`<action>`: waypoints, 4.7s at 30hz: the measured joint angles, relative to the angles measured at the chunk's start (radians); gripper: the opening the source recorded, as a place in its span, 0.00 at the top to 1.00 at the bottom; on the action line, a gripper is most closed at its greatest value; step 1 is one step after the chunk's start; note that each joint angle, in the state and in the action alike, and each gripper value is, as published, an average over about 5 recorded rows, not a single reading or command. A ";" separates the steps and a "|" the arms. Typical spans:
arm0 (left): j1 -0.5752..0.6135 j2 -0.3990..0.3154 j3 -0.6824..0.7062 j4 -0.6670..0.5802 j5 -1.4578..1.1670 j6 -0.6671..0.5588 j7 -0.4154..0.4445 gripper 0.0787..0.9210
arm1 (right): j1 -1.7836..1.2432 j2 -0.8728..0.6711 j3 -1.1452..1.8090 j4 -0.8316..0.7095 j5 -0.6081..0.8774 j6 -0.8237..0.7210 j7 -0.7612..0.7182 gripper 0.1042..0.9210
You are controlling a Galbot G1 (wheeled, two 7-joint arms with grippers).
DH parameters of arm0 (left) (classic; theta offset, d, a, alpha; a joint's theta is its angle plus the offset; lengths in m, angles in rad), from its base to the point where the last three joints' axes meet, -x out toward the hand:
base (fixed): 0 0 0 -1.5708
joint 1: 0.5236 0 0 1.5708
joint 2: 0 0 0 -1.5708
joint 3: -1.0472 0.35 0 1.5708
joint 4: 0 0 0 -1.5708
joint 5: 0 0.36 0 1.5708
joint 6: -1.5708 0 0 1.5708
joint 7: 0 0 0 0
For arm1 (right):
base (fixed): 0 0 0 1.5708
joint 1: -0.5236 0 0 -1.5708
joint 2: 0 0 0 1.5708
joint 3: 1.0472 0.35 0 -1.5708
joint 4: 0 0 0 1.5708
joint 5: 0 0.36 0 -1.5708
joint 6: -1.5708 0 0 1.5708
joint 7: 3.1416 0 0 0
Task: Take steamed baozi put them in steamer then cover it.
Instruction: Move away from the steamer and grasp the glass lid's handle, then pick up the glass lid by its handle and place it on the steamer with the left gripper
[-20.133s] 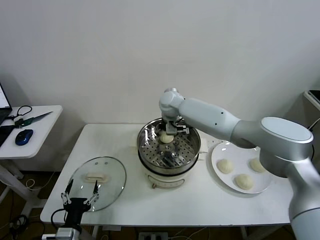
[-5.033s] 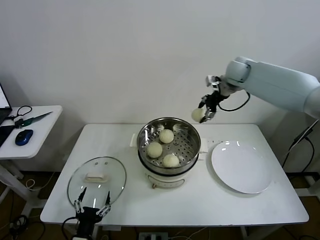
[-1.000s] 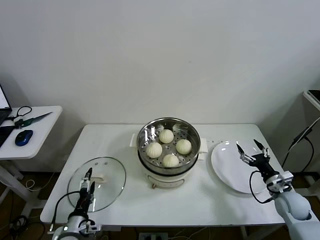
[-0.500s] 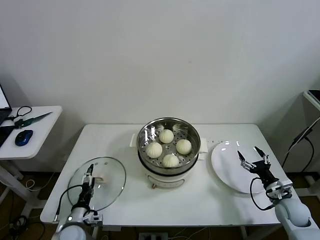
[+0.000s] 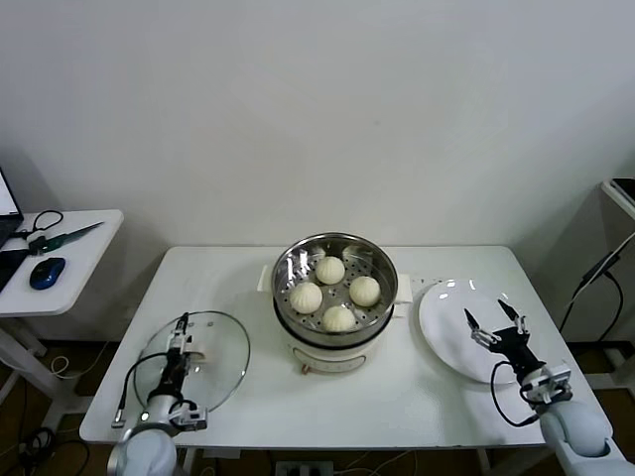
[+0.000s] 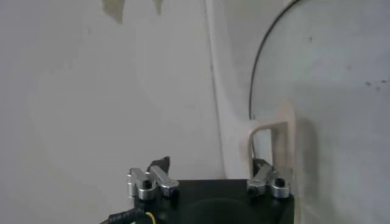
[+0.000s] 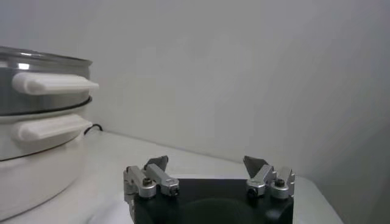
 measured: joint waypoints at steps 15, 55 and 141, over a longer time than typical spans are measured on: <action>-0.008 0.008 0.006 0.034 -0.040 -0.010 0.008 0.69 | 0.000 0.024 -0.001 -0.014 -0.036 0.007 -0.006 0.12; 0.100 0.285 0.175 -0.556 -0.144 0.470 0.154 0.92 | 0.100 0.010 -0.054 -0.090 -0.097 0.008 -0.001 0.12; -0.480 -0.221 0.787 -0.032 0.090 0.732 0.427 0.92 | 0.129 0.062 -0.034 -0.148 -0.178 0.027 -0.003 0.12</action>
